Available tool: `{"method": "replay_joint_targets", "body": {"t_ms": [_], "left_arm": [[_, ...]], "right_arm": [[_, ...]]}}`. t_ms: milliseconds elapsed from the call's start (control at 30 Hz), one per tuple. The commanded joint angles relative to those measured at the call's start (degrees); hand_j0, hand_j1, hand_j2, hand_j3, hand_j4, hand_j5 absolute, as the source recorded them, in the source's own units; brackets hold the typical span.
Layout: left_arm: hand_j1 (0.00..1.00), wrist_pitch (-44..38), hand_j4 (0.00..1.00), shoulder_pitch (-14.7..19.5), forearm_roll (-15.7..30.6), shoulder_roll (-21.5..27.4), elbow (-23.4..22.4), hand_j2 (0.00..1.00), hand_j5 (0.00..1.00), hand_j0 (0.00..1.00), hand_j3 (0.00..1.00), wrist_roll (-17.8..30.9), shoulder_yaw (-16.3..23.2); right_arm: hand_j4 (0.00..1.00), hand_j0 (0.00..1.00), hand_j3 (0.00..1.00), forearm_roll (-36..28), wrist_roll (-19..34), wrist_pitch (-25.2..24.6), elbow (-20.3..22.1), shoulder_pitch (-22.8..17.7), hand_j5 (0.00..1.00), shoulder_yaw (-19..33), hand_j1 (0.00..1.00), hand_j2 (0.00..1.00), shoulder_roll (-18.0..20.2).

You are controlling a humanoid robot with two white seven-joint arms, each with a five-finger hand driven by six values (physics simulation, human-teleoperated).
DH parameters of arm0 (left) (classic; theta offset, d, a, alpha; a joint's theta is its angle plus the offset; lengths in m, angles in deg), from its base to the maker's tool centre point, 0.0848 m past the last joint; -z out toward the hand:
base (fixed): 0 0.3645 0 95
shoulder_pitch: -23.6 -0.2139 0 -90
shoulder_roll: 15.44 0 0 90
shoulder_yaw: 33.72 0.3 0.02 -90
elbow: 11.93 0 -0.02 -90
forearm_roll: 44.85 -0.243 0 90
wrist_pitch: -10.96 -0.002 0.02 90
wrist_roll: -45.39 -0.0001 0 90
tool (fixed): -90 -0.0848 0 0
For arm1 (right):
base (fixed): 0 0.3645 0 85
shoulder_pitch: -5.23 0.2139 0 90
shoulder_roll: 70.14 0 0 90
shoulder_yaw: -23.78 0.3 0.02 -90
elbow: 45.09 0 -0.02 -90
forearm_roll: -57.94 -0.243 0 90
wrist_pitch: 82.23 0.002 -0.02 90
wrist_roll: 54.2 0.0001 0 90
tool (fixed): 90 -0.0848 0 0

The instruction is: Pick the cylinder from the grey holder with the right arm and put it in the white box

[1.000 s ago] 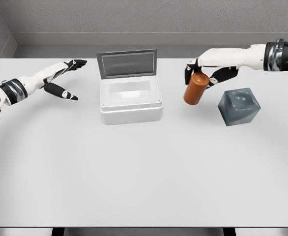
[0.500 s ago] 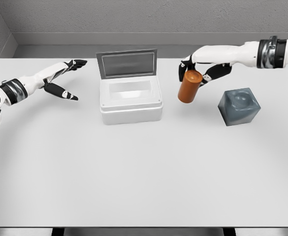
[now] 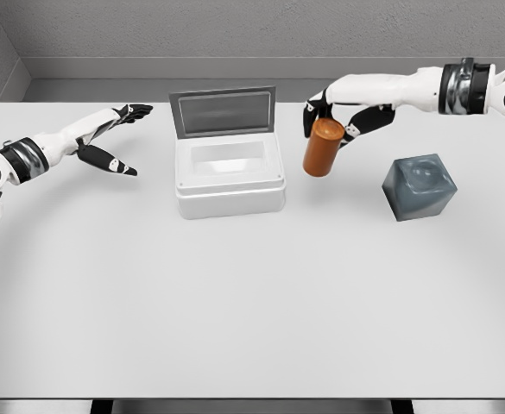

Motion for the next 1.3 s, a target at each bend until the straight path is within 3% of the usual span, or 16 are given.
{"method": "replay_joint_targets", "body": {"t_ms": [0,1267], "left_arm": [[1.00,-0.1,1.00,0.0,0.5,0.0,0.1,1.00,1.00,1.00,1.00,0.0,-0.2],[1.00,-0.1,1.00,0.0,-0.3,-0.1,0.0,1.00,1.00,1.00,1.00,0.0,-0.2]], "right_arm": [[0.38,0.38,0.38,-1.0,0.0,-0.1,-0.7,0.0,0.38,0.1,0.38,0.38,-0.3],[0.38,0.38,0.38,-2.6,0.0,-0.1,-5.5,0.4,0.38,0.9,0.38,0.38,-5.6]]}}
